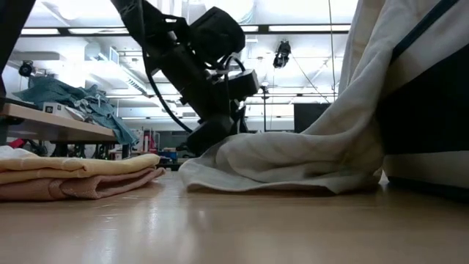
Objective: Fold towel
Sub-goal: Fold the white towel
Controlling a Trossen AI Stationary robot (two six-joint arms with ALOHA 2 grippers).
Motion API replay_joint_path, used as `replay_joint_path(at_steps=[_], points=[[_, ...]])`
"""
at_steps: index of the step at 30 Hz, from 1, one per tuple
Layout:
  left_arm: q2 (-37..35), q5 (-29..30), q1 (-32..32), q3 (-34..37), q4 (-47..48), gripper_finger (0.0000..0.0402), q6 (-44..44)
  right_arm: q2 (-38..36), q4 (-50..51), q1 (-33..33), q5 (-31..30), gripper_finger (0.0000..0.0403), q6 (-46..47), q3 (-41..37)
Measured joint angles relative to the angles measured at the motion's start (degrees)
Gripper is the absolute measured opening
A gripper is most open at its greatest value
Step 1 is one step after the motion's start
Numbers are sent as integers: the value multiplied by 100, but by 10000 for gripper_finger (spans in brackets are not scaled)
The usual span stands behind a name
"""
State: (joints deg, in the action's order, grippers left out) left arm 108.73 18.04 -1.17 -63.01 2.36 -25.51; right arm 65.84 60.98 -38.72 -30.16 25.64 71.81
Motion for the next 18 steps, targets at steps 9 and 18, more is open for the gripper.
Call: replay_joint_path(at_steps=[9,18], points=[[0,-21,114,172,-661,146,-250,0,-1,0,1,0,-32,-25],[0,-448,269,178,-536,50,-531,0,-3,0,5,0,-17,-26]])
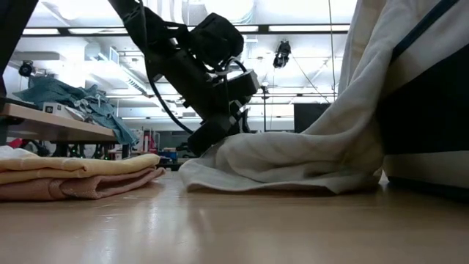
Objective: Fold towel
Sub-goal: Fold the white towel
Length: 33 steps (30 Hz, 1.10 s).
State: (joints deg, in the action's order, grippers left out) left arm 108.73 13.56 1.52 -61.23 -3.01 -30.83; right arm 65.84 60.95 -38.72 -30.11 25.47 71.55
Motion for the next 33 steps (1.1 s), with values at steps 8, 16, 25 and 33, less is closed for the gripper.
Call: replay_joint_path(at_steps=[8,16,25,33], points=[[0,-140,-7,0,15,85,37,0,2,0,0,0,-17,0],[104,-157,13,2,33,175,-420,0,4,0,0,0,-17,0],[310,-85,84,11,-461,119,-428,-2,-9,2,-12,0,-17,-32],[308,-221,87,9,-501,7,-296,-2,-33,2,-144,0,-17,-66]])
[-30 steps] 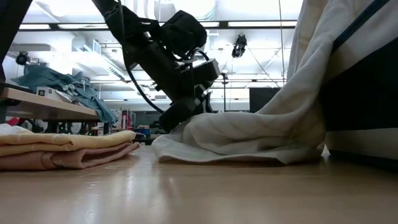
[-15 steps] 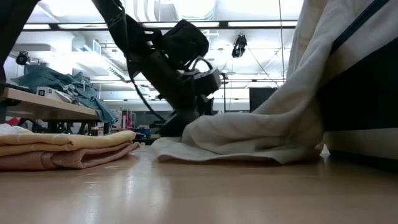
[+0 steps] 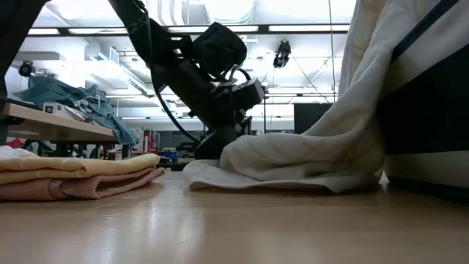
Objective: Fold towel
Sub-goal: Fold the white towel
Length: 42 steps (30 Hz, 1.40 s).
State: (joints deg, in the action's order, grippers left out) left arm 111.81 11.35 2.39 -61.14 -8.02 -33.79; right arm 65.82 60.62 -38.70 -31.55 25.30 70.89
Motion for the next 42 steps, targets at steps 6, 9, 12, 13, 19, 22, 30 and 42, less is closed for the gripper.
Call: replay_joint_path(at_steps=[6,9,12,13,19,22,30,42], points=[[-253,802,-114,0,255,1,17,1,22,0,-16,0,10,13],[-809,1289,-281,2,606,1,-24,-3,83,-7,-231,0,96,225],[-1590,1993,-495,2,1001,1,50,-13,306,-7,-636,0,103,608],[-1895,2342,-583,2,1098,1,56,-13,449,-7,-806,0,103,760],[-3635,4051,-911,-2,1333,0,-476,-13,1197,-4,-2251,0,107,1612],[-4185,4464,-779,-2,1121,0,-1164,-13,1241,-4,-3572,0,30,1890],[-4606,5067,382,-2,181,0,-2707,-17,1237,290,-5814,0,-1004,2171],[-4149,4379,1519,-334,-2370,0,-5941,-52,1540,1962,-5775,0,-1390,2175]])
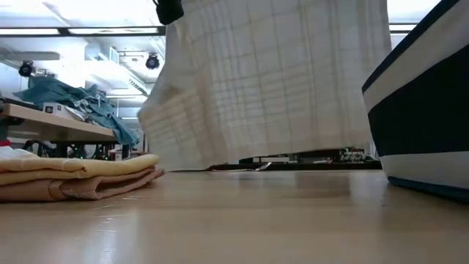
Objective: Fold towel
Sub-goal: Fold the white towel
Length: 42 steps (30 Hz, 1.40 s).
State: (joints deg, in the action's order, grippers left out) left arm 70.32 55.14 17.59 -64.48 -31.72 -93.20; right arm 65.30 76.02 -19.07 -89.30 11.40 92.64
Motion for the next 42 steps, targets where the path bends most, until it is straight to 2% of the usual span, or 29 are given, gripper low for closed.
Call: replay_joint_path(at_steps=[2,5,7,9,10,12,15,18,23,26,30,33,36,38,42], points=[[-51,222,-168,-117,358,0,91,-50,481,9,275,0,572,-7],[-216,803,-592,-233,1622,0,788,-239,1328,7,1527,0,1888,-38],[-362,1049,-904,-247,3098,0,1809,-413,1273,9,2379,0,2321,-293],[-480,1159,-1320,-245,5062,0,3339,-651,1128,7,3168,0,2362,-652],[-505,1073,-1545,-245,5941,0,4191,-690,1100,6,3452,0,2426,-825],[-518,517,-1951,-245,7466,0,5898,-792,1167,-4,3902,0,2694,-1174],[-394,-737,-2554,-212,8623,0,7793,-923,1133,-38,4618,0,2855,-1705],[-166,-1704,-3105,-105,8778,0,8903,-1058,1141,-57,5245,0,2773,-2181],[405,-2629,-3595,-105,8591,0,9897,-1059,1076,-67,5834,0,2686,-2757],[789,-3321,-3666,-103,8332,0,10207,-1009,1047,-67,6253,0,2854,-2986],[1288,-4618,-3656,-103,7849,0,10237,-981,991,-67,7079,0,3264,-3233],[1545,-5169,-3578,-126,7656,0,10295,-967,966,-67,7716,0,3659,-3387],[1686,-5260,-3511,-195,7624,0,10179,-962,980,-65,7902,0,4039,-3495],[1693,-5012,-3436,-238,7668,0,9777,-917,1032,-39,7840,0,4116,-3523],[1605,-3139,-3167,-288,7780,0,8634,-837,1156,149,6896,0,4146,-3543]])
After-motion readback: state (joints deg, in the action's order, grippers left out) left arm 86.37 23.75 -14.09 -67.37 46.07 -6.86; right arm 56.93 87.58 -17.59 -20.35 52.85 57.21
